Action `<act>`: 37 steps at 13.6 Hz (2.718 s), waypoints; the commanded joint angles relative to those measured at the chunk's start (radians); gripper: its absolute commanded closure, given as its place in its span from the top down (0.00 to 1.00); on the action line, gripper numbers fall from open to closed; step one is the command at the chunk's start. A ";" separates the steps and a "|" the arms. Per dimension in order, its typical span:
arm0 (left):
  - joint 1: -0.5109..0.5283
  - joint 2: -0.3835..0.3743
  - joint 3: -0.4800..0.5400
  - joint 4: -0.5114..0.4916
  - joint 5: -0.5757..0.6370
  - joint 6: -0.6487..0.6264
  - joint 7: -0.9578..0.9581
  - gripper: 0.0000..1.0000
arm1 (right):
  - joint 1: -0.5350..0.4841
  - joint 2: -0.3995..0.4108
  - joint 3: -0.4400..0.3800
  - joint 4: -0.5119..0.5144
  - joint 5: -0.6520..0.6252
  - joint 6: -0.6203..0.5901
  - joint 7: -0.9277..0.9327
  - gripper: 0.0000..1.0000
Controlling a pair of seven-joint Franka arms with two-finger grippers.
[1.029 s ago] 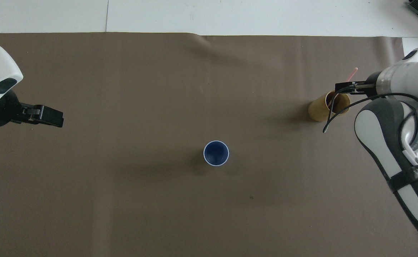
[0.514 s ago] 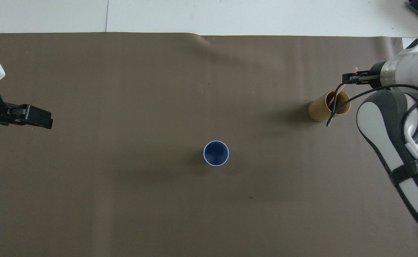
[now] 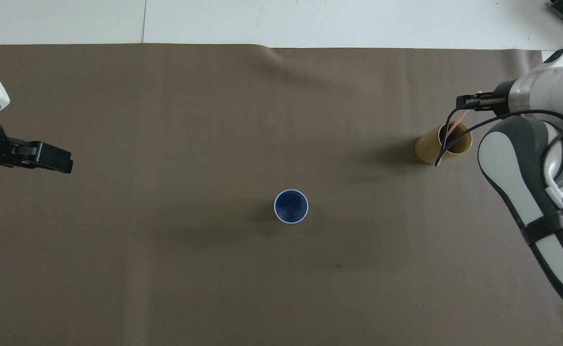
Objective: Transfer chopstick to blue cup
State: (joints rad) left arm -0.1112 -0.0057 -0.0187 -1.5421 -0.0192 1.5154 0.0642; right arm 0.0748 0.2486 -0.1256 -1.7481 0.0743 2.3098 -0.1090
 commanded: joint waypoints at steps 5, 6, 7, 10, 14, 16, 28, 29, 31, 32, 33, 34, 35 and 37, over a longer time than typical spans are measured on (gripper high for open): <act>0.038 0.012 -0.006 0.017 0.016 0.012 0.066 1.00 | -0.016 0.027 0.004 0.024 0.029 0.011 -0.035 0.35; 0.038 0.012 -0.006 0.017 0.022 0.009 0.066 1.00 | -0.017 0.029 0.003 0.024 0.029 0.013 -0.034 0.35; 0.036 0.010 -0.007 0.016 0.054 0.011 0.066 1.00 | -0.017 0.029 0.003 0.024 0.029 0.013 -0.032 0.35; 0.035 0.009 -0.009 0.014 0.073 0.012 0.054 1.00 | -0.018 0.032 0.003 0.027 0.015 0.013 -0.037 0.31; 0.038 0.006 -0.009 0.003 0.061 0.020 0.020 1.00 | -0.017 0.038 0.003 0.047 0.012 0.011 -0.072 0.00; 0.042 0.006 -0.007 -0.001 0.053 0.055 -0.003 1.00 | -0.018 0.038 0.003 0.048 0.012 0.010 -0.096 0.00; 0.051 0.004 -0.006 -0.006 0.044 0.054 -0.017 1.00 | 0.007 -0.161 0.014 0.146 0.006 -0.343 -0.109 0.00; 0.053 0.004 -0.006 -0.006 0.044 0.057 -0.017 1.00 | 0.011 -0.161 0.015 0.195 0.004 -0.402 -0.107 0.00; 0.054 -0.002 -0.006 -0.006 0.042 0.055 -0.012 1.00 | 0.037 -0.161 0.017 0.251 -0.005 -0.469 -0.107 0.00; 0.056 -0.010 -0.004 -0.009 0.042 0.052 -0.011 1.00 | 0.051 -0.163 0.017 0.255 -0.016 -0.477 -0.107 0.00; 0.062 -0.011 -0.004 -0.015 0.042 0.049 -0.009 1.00 | 0.071 -0.163 0.017 0.260 -0.016 -0.480 -0.107 0.00; 0.062 -0.010 -0.006 -0.013 0.038 0.051 -0.009 1.00 | 0.100 -0.166 0.020 0.269 -0.016 -0.489 -0.106 0.00; 0.062 -0.010 -0.004 -0.013 0.024 0.052 -0.009 1.00 | 0.137 -0.175 0.024 0.269 -0.017 -0.492 -0.103 0.00; 0.064 -0.010 -0.004 -0.013 0.021 0.054 -0.007 1.00 | 0.206 -0.190 0.023 0.262 -0.001 -0.478 -0.086 0.00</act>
State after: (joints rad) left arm -0.0683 0.0003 -0.0117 -1.5428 0.0166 1.5697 0.0545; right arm 0.2434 0.0653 -0.1039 -1.4994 0.0711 1.8429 -0.1953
